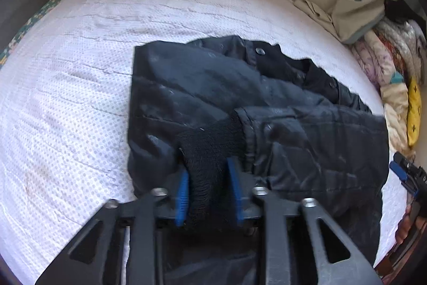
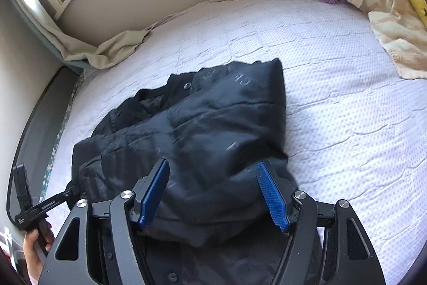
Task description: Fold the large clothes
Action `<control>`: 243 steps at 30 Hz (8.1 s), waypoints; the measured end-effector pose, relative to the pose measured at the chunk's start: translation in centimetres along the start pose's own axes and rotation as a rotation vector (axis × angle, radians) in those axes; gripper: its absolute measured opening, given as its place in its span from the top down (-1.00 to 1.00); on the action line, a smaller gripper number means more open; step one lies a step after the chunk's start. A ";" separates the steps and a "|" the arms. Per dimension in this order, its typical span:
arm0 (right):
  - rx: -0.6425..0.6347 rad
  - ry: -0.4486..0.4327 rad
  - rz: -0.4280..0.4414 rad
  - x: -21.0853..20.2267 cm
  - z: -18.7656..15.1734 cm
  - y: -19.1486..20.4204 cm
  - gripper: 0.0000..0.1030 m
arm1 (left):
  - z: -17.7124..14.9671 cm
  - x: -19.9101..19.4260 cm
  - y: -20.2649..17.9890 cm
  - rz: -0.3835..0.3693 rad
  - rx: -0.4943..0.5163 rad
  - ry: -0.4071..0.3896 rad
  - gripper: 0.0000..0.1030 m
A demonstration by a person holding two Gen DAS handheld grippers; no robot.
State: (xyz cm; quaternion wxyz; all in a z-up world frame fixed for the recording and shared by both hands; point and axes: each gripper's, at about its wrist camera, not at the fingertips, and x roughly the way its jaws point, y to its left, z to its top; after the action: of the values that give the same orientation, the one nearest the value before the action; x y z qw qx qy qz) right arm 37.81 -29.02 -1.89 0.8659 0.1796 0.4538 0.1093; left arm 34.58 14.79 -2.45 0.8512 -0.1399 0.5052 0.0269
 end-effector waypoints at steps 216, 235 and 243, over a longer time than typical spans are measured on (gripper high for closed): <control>0.277 0.366 0.547 -13.6 -22.5 -9.2 0.75 | -23.1 -8.5 8.0 -0.722 -0.210 0.251 0.71; 0.292 0.136 0.542 -8.5 -4.7 -4.1 0.75 | -3.5 -6.8 4.6 -0.698 -0.239 0.055 0.71; 0.322 0.175 0.507 -2.6 -3.0 -5.0 0.75 | -2.0 -2.1 4.5 -0.639 -0.277 0.105 0.70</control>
State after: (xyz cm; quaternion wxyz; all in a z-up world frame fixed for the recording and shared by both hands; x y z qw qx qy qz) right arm 34.02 -33.92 -3.55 0.7292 0.4118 0.4786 0.2636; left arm 30.95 18.81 -2.48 0.7623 -0.4062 0.4707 -0.1799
